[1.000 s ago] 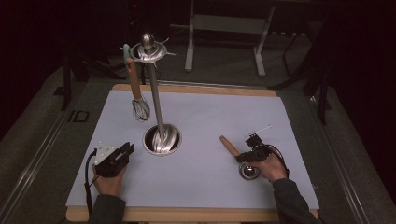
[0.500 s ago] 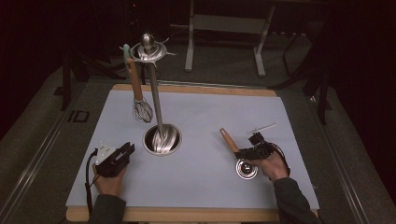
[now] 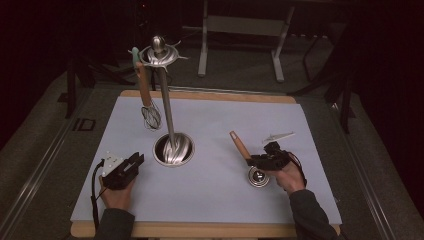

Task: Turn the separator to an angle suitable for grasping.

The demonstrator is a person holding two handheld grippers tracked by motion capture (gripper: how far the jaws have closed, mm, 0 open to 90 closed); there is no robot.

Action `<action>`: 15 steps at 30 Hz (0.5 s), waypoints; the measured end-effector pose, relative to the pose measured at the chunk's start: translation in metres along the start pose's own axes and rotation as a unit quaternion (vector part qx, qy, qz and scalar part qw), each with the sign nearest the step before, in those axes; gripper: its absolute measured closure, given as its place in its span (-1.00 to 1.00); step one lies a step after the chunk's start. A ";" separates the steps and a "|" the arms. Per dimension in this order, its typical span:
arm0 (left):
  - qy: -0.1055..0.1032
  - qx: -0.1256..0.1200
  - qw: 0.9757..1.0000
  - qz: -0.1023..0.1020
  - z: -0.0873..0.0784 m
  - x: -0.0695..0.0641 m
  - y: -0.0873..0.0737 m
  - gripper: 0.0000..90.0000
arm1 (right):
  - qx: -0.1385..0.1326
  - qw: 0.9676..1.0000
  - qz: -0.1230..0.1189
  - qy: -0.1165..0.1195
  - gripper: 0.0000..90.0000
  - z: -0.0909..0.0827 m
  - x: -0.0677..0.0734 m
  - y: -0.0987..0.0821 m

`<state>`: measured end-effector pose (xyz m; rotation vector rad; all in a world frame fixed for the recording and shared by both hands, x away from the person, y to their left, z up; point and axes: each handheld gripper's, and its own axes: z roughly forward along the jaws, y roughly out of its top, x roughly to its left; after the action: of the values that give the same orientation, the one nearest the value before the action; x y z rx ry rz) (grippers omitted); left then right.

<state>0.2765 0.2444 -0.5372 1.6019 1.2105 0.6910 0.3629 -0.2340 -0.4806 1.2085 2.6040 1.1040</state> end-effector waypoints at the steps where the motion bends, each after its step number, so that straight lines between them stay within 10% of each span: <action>1: 0.000 0.000 1.000 0.000 0.000 0.000 0.000 0.65 | -0.003 1.000 -0.005 0.000 0.58 0.000 0.002 0.001; 15: -0.001 -0.001 1.000 -0.004 0.000 0.001 0.000 0.65 | -0.033 0.998 -0.042 0.019 0.58 -0.001 0.013 0.010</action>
<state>0.2763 0.2452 -0.5375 1.5949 1.2126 0.6860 0.3604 -0.2217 -0.4705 1.0652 2.5968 1.1986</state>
